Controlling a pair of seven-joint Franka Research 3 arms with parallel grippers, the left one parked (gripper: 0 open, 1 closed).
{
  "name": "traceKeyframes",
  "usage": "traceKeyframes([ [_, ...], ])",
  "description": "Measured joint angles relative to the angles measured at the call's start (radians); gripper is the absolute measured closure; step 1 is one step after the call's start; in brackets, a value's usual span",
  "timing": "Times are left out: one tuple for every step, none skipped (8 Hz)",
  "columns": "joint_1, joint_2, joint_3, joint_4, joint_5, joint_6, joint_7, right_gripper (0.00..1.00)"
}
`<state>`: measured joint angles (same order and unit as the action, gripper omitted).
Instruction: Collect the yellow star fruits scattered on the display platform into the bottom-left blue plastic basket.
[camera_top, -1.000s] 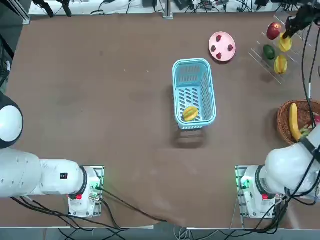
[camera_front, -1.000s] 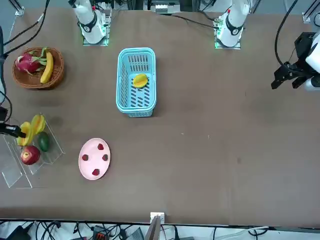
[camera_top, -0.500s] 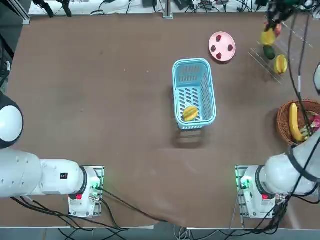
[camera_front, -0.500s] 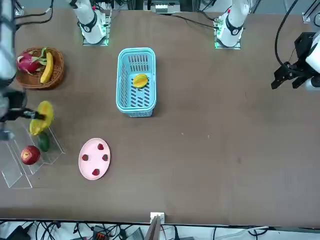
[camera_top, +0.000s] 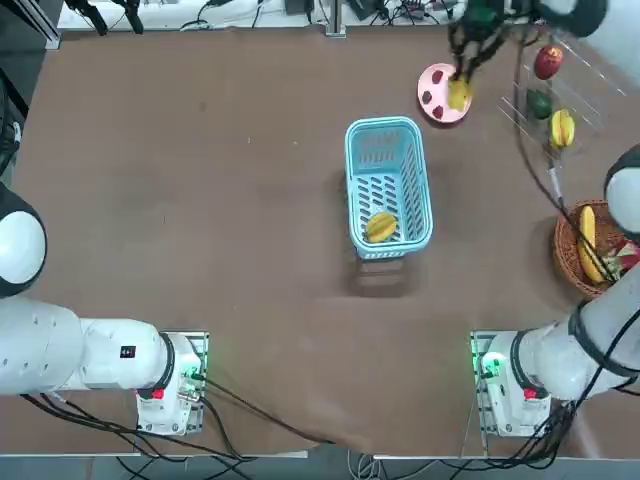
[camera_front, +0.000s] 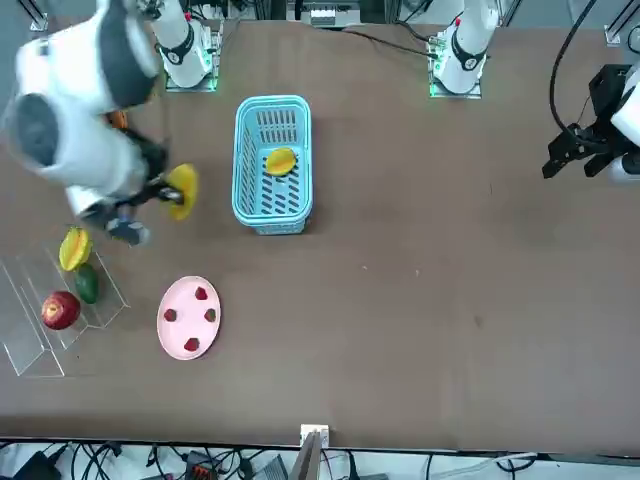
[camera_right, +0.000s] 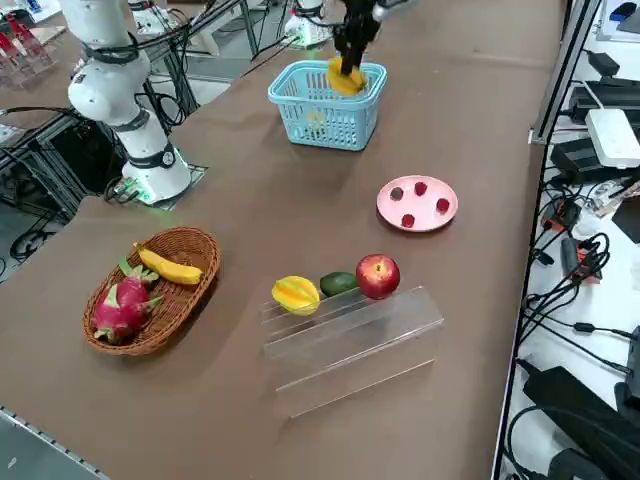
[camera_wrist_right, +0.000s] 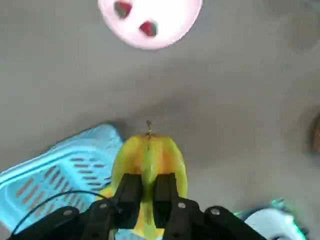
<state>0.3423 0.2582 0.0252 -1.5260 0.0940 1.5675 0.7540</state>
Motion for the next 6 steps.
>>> traceKeyframes([
  [0.061, -0.011, 0.0, -0.031, 0.027, 0.048, 0.095, 0.83],
  [0.119, -0.025, 0.0, -0.082, 0.037, 0.117, 0.175, 0.83],
  [0.177, -0.044, 0.0, -0.156, 0.039, 0.194, 0.229, 0.83],
  [0.223, -0.073, 0.0, -0.241, 0.04, 0.266, 0.262, 0.82],
  [0.249, -0.106, -0.001, -0.316, 0.041, 0.312, 0.288, 0.69],
  [0.257, -0.138, -0.002, -0.366, 0.041, 0.325, 0.305, 0.52],
])
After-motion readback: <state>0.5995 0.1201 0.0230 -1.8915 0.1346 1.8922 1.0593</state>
